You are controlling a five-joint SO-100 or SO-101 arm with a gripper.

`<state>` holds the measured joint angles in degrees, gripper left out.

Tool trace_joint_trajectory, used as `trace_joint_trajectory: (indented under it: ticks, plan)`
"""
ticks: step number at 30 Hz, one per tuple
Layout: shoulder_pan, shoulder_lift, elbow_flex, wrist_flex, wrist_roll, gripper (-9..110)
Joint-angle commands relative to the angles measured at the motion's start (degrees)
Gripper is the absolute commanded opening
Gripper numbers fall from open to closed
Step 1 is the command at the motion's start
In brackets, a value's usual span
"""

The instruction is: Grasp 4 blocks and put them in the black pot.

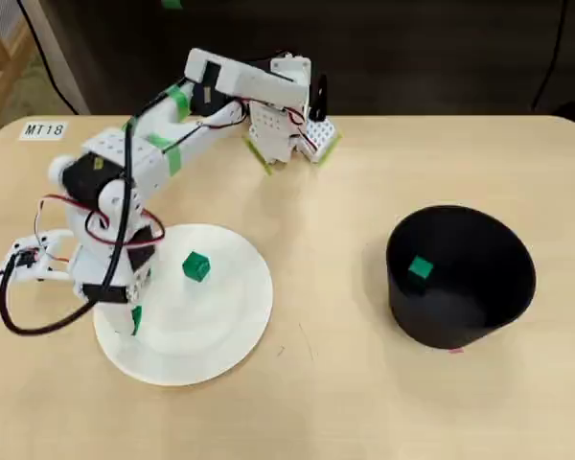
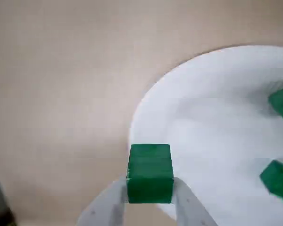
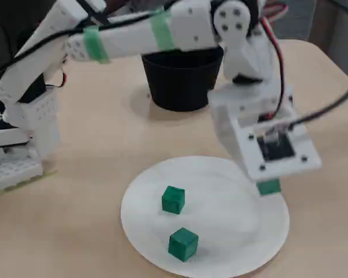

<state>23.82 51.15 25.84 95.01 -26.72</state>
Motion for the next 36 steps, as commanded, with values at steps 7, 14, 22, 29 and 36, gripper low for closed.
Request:
trace_joint_trajectory:
  ticks: [7,14,22,29,36]
  plan:
    - [-23.12,29.88,12.04,0.26,16.35,-2]
    - [-42.28,45.88,27.95,0.26,28.3,-2]
    - [-57.13,52.56,48.69,-3.6,33.05,-2]
    - [-62.93,50.8,57.04,-20.13,33.31,-2]
    - [-62.05,46.67,57.04,-27.07,30.94,-2]
